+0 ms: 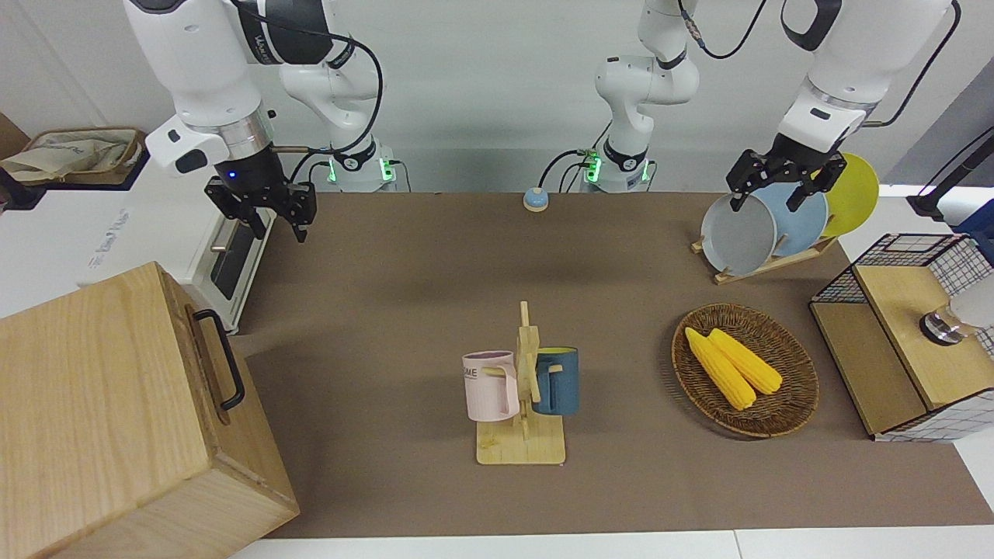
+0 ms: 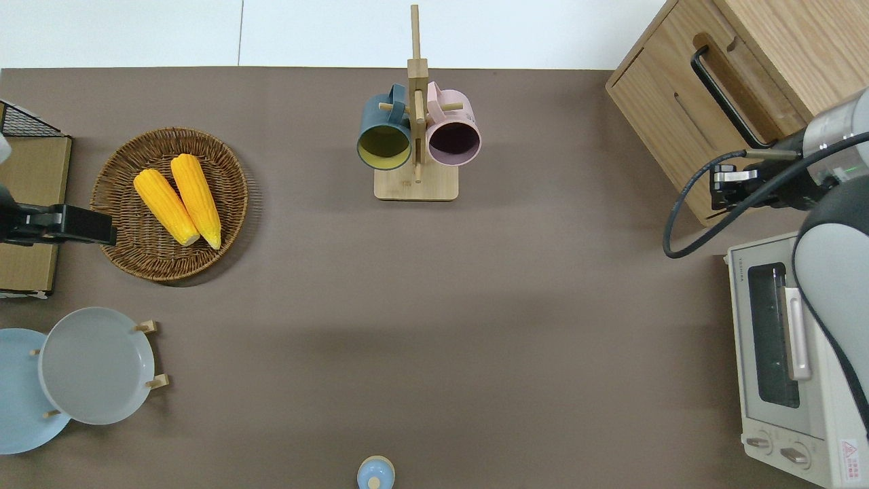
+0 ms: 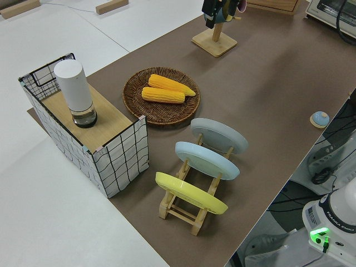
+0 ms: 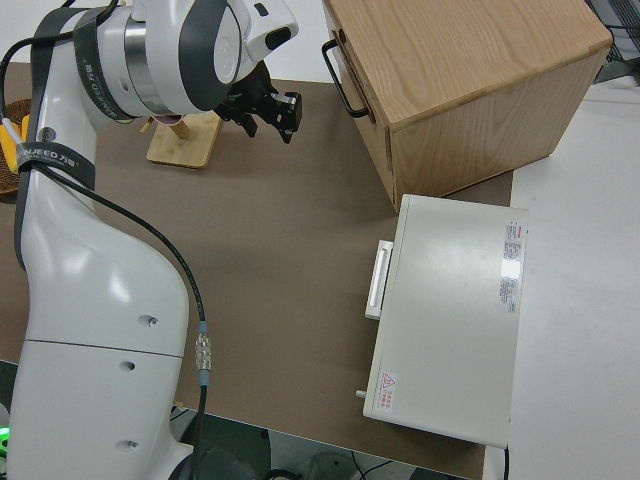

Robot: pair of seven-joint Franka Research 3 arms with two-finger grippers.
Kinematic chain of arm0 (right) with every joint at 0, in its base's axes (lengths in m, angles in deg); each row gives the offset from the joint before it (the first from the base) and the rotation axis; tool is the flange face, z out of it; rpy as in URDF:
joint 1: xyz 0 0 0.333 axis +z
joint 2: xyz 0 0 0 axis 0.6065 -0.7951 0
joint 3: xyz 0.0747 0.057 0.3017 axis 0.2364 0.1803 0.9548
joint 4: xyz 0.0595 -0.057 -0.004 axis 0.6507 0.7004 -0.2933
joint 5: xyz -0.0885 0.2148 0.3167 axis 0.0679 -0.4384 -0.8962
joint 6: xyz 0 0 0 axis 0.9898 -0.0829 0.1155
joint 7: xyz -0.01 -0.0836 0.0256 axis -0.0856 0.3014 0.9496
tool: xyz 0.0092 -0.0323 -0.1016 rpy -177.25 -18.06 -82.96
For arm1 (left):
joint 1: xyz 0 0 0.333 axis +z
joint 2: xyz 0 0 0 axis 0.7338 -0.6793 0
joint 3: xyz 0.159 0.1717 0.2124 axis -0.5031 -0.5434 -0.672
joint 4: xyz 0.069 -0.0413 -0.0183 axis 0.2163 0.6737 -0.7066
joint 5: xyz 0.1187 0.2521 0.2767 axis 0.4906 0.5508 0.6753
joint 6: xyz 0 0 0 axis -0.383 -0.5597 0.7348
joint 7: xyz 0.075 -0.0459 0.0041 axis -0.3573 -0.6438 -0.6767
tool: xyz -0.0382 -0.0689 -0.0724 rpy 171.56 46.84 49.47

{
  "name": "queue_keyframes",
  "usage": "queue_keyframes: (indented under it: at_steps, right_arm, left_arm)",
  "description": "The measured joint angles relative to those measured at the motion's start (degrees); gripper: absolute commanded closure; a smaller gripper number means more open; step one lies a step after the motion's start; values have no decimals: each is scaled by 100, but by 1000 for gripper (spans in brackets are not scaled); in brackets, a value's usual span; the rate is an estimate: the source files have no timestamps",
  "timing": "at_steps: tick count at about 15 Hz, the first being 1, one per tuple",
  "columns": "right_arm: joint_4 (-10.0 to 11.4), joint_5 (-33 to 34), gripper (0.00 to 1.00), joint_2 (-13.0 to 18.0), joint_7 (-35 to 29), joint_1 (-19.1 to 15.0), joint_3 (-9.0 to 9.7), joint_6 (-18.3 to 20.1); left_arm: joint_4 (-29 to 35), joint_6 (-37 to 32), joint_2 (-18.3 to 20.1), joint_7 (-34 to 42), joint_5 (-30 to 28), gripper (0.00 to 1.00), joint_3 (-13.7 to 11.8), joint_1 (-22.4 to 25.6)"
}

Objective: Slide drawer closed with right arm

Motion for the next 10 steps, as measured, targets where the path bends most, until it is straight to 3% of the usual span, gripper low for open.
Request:
queue_keyframes:
  at_steps: [10]
  right_arm:
    - [-3,-10,11,4,222,0,47,0]
  left_arm:
    - [0,0,0,0,0,2,0,0]
